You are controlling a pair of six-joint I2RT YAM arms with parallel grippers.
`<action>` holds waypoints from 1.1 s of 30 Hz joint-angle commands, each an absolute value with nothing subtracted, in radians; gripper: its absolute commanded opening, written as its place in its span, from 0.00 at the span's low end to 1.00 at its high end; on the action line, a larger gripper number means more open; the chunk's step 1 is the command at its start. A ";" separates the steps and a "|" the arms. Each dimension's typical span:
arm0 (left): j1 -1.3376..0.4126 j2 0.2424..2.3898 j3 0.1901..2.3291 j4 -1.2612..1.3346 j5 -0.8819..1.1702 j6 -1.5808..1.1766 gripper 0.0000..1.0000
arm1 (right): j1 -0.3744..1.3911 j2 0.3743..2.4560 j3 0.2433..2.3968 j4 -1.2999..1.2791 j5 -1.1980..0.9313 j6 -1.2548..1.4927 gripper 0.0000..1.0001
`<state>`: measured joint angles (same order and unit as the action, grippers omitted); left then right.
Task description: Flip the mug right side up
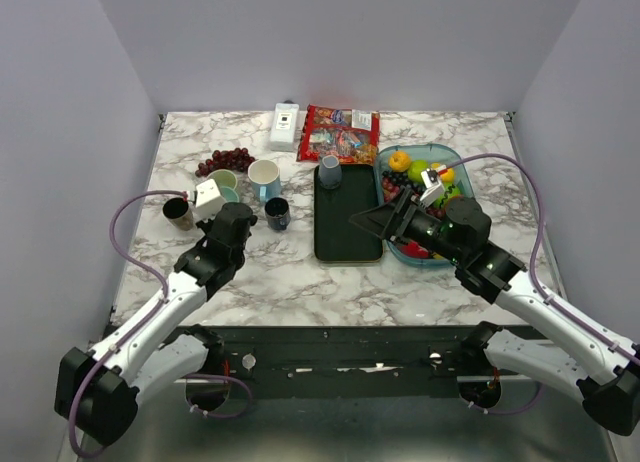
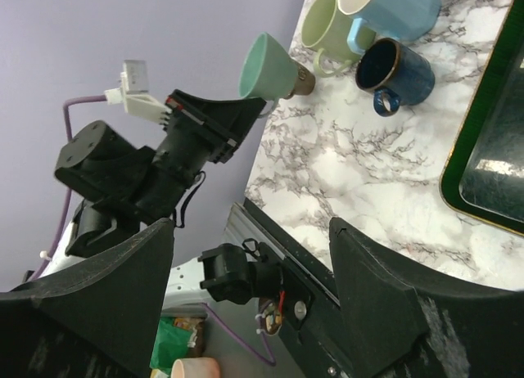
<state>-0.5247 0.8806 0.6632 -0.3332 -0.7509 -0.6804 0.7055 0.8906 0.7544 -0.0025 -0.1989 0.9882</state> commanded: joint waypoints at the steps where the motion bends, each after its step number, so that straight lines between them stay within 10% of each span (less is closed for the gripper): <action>1: -0.476 0.936 0.576 -0.178 -0.657 -0.776 0.00 | 0.709 0.894 0.742 -0.034 -0.182 0.986 0.83; 19: -0.466 1.141 0.400 0.074 -0.571 -0.790 0.00 | 0.709 0.996 0.781 -0.038 -0.193 0.969 0.83; 25: -0.468 1.105 0.387 0.049 -0.549 -0.813 0.57 | 0.707 1.048 0.810 -0.046 -0.186 0.969 0.83; 33: -0.472 0.832 0.429 -0.140 -0.548 -0.836 0.72 | 0.683 1.213 0.964 -0.127 -0.039 0.915 0.84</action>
